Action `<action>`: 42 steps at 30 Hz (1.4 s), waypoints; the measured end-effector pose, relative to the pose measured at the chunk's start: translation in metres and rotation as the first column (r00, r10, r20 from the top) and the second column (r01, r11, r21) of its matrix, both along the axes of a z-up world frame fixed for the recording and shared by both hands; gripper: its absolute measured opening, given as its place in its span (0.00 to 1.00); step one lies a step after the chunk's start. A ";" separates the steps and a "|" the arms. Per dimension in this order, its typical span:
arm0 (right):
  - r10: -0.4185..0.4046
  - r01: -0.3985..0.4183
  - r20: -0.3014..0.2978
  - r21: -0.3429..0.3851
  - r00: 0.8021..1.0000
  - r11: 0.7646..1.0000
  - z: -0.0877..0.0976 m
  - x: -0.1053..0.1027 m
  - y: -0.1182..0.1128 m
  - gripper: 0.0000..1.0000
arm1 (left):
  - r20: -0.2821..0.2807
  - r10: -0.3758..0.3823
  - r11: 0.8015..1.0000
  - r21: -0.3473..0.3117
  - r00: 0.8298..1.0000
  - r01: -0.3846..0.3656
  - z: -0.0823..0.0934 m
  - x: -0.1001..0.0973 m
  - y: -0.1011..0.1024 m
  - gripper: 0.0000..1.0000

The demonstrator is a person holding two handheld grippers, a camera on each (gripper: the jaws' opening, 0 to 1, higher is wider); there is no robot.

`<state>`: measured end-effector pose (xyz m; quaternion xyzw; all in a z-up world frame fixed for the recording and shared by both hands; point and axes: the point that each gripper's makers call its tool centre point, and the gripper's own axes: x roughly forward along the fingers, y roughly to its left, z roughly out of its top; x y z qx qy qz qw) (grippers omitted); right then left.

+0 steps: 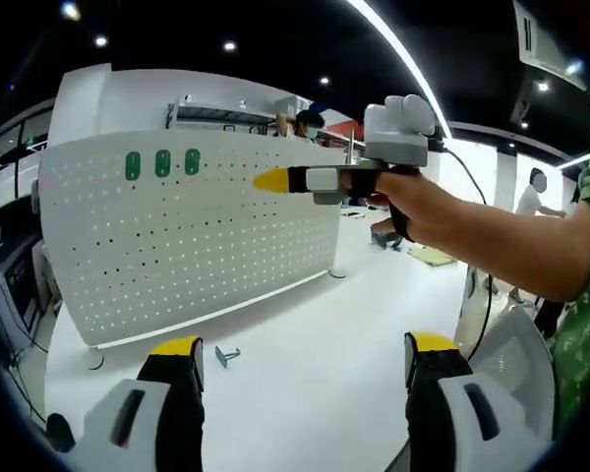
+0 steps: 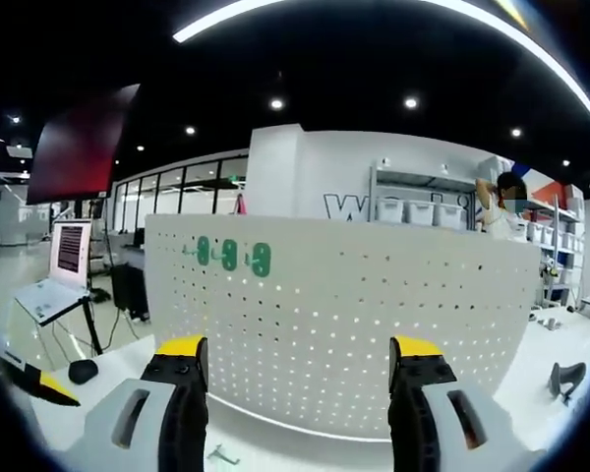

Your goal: Insert the hook assembly into the mounting plate slot until the hook locks in place.

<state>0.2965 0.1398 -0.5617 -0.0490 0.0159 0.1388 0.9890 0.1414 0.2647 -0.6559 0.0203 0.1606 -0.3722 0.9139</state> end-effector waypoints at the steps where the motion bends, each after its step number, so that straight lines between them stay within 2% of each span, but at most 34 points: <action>1: 0.001 -0.001 0.000 0.000 1.000 1.000 0.000 -0.001 0.000 0.77 | -0.001 0.002 1.000 0.002 1.000 -0.002 -0.001 0.001 0.000 0.86; 11: 0.028 -0.028 -0.016 0.006 0.999 1.000 -0.011 -0.017 -0.011 0.77 | -0.031 0.036 0.999 0.013 0.999 -0.035 -0.015 0.012 -0.001 0.86; 23: 0.058 -0.059 -0.075 -0.011 0.995 0.998 -0.049 -0.042 -0.015 0.76 | -0.061 0.059 0.998 0.025 0.996 -0.058 -0.029 0.031 0.000 0.85; 42: 0.109 -0.113 -0.132 -0.023 0.985 0.993 -0.081 -0.070 -0.011 0.75 | -0.090 0.076 0.996 0.062 0.993 -0.070 -0.047 0.054 0.001 0.84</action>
